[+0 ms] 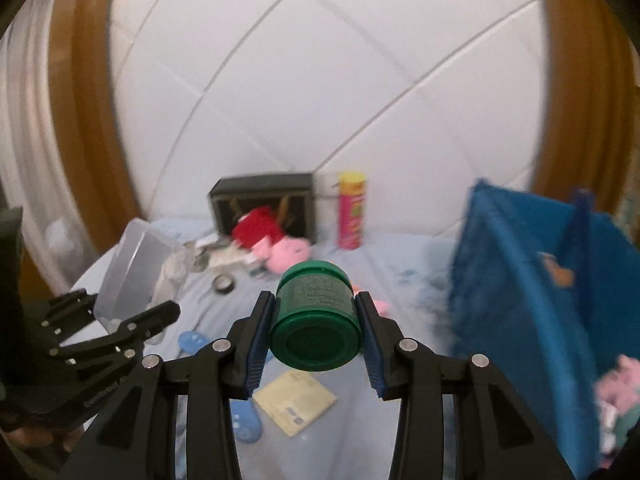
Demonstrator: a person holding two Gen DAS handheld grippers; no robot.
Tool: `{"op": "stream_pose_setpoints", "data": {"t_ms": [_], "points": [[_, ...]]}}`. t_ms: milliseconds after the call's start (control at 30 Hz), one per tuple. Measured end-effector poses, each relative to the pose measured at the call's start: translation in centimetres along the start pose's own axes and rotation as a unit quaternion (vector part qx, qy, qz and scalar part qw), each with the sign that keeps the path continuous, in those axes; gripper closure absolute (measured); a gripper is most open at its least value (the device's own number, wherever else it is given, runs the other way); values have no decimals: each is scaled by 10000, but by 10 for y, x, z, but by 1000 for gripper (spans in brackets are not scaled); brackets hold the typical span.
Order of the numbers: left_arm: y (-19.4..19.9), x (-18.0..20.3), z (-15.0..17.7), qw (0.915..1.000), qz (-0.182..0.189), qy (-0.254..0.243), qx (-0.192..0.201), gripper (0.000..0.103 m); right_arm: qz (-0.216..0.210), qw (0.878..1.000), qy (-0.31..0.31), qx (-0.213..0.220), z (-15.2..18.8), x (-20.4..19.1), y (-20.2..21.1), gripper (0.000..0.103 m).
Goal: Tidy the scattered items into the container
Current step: 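Carry the clear box and green jar over the blue crate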
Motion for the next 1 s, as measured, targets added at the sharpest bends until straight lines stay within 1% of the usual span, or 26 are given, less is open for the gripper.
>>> {"op": "stream_pose_setpoints", "data": {"t_ms": [67,167,233,367,467,500,633,733,833,900,1000], "points": [[11,24,-9,9996,198,-157,112,71,289,9995,-114,100,-1,22,23,63],[20,60,-20,9982,409,-371,217,71,590,9974,-355,232,2,50,54,63],[23,91,-26,9968,551,-516,250,71,770,9952,-510,315,5,74,75,63],[27,158,-35,9931,813,-772,332,71,1091,9901,-751,461,14,126,114,63],[31,216,-39,9908,942,-897,381,71,1225,9873,-858,544,22,170,141,63],[32,242,-41,9899,995,-927,393,71,1244,9870,-856,557,25,184,148,63],[29,317,-41,9899,1040,-916,292,71,1255,9871,-806,587,36,248,177,63],[28,361,-38,9916,972,-842,170,71,1247,9882,-715,537,43,290,191,63],[24,400,-32,9925,895,-828,-14,71,1182,9899,-653,433,55,322,199,63],[20,424,-28,9925,801,-914,-130,71,1102,9911,-656,359,65,341,200,63],[11,439,-22,9931,668,-915,-307,71,959,9926,-696,271,80,364,199,63]]}}
Point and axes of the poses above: each gripper's, at about its wrist camera, not at the fingertips, and y roughly against the way its jaws point, x to its right, z to its underside, the point moved 10 cm from there along -y, roughly the way its jaws point, and after that the axes turned 4 degrees about -x, right-handed, at the moved point
